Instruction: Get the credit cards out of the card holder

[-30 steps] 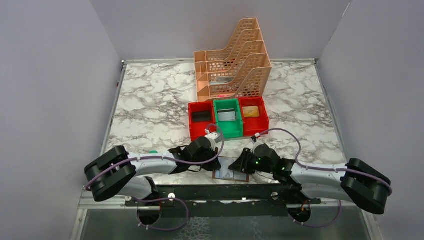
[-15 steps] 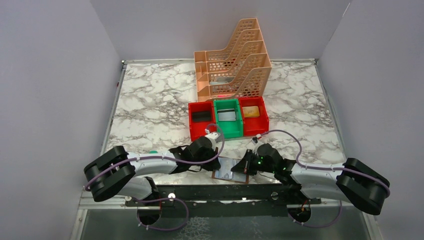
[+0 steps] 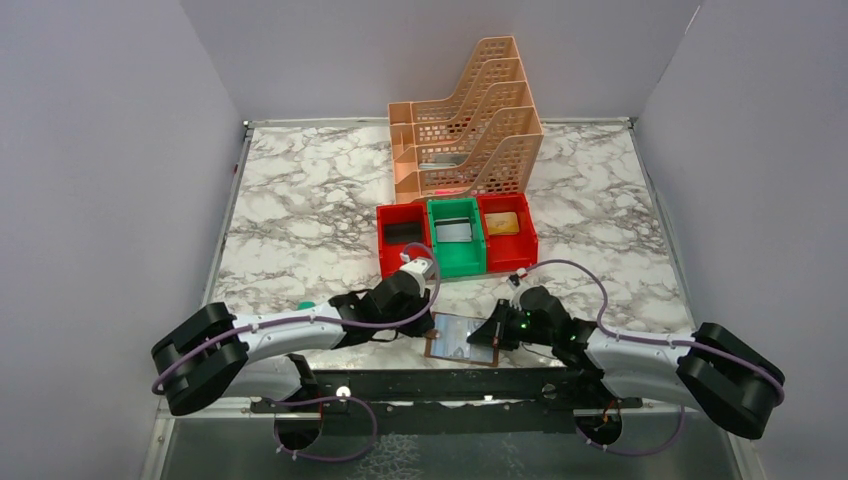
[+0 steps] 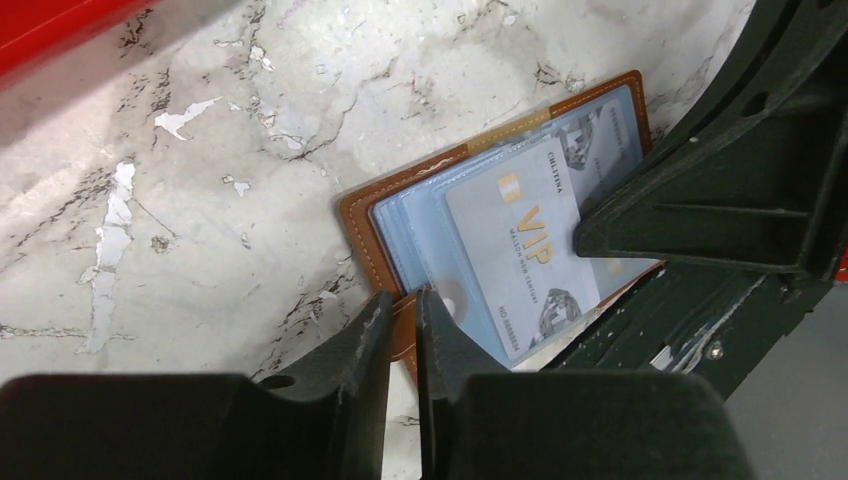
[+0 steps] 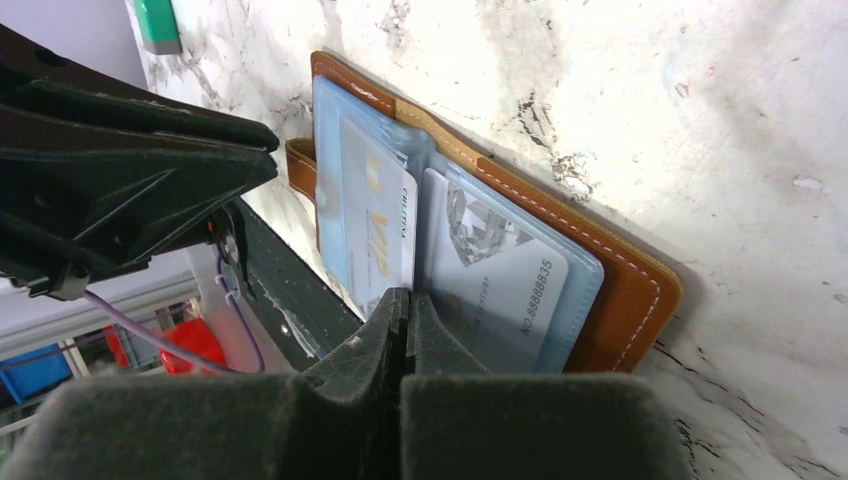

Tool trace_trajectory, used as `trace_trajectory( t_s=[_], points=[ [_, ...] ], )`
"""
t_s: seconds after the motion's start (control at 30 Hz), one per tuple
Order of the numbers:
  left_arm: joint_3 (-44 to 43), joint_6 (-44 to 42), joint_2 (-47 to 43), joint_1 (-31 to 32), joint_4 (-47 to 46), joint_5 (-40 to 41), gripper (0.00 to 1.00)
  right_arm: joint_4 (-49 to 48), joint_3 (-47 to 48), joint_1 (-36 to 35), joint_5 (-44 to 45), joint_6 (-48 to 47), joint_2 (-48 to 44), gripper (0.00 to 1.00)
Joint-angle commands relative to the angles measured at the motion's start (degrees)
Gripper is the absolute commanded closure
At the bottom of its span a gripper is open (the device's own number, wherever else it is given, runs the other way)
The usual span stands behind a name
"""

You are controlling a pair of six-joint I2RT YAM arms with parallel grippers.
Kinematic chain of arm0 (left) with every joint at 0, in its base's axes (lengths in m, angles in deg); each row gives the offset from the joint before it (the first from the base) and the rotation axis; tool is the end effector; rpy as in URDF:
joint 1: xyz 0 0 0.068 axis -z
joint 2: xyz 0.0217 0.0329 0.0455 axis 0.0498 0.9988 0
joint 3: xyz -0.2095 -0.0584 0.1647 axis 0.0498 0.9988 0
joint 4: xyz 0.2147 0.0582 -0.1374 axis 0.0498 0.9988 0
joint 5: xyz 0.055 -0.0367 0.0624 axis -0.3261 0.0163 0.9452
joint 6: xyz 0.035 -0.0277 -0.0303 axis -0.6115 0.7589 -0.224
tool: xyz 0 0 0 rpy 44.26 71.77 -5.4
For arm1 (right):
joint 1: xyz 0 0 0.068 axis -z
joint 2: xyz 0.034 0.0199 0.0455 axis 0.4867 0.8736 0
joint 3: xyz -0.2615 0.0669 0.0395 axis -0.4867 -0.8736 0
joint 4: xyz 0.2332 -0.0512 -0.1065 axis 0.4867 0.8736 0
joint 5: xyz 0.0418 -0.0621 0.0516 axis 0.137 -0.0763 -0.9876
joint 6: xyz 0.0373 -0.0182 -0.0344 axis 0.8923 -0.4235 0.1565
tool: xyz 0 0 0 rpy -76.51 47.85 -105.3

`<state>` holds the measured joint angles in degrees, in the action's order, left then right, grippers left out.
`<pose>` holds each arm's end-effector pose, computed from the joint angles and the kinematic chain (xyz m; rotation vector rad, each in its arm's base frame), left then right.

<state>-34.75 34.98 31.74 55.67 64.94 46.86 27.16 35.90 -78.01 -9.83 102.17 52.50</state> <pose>0.1203 -0.1960 0.1614 0.4772 2.4211 -0.7885 0.1058 0.1338 0.1153 0.1179 2.4912 1.2379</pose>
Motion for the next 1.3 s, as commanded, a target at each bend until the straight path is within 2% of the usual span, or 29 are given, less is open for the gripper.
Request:
trace_trajectory(
  t_s=[0.0,0.2,0.37,0.43,0.5,0.7,0.93,1.17,1.27],
  points=[
    [-1.3,-0.7,-1.9,0.1,-2.8,-1.5,0.78,0.1,-1.3,0.5,-0.7,-1.3,1.2,0.99],
    [-2.8,-2.2,1.8,0.6,-9.7,-11.9,0.7,-0.9,-0.2,0.6,-0.3,-0.6,4.7,0.99],
    [-4.6,-2.6,8.3,1.8,-10.9,-14.3,0.68,-0.5,0.4,0.6,0.5,0.2,6.8,0.99],
    [-6.1,-2.8,11.8,2.5,-9.0,-12.7,0.69,0.0,0.9,0.6,0.6,0.7,7.2,0.99],
    [-7.7,-2.2,14.6,3.0,-4.8,-8.3,0.73,0.9,1.7,0.6,0.8,0.8,7.5,0.99],
    [-6.8,-1.0,15.9,3.2,0.3,-1.0,0.8,1.8,1.3,0.6,1.5,1.5,6.9,0.99],
    [-4.0,0.1,15.8,3.2,1.5,0.8,0.83,3.3,1.0,1.0,-0.3,0.6,1.9,0.99],
    [-3.1,-0.5,15.6,3.3,1.3,0.0,0.83,6.7,-0.1,1.2,1.8,1.1,-2.4,0.99],
    [-2.7,-0.6,14.7,3.5,1.2,-0.2,0.83,5.8,-1.0,1.2,2.5,1.8,-2.8,0.94]
  ],
)
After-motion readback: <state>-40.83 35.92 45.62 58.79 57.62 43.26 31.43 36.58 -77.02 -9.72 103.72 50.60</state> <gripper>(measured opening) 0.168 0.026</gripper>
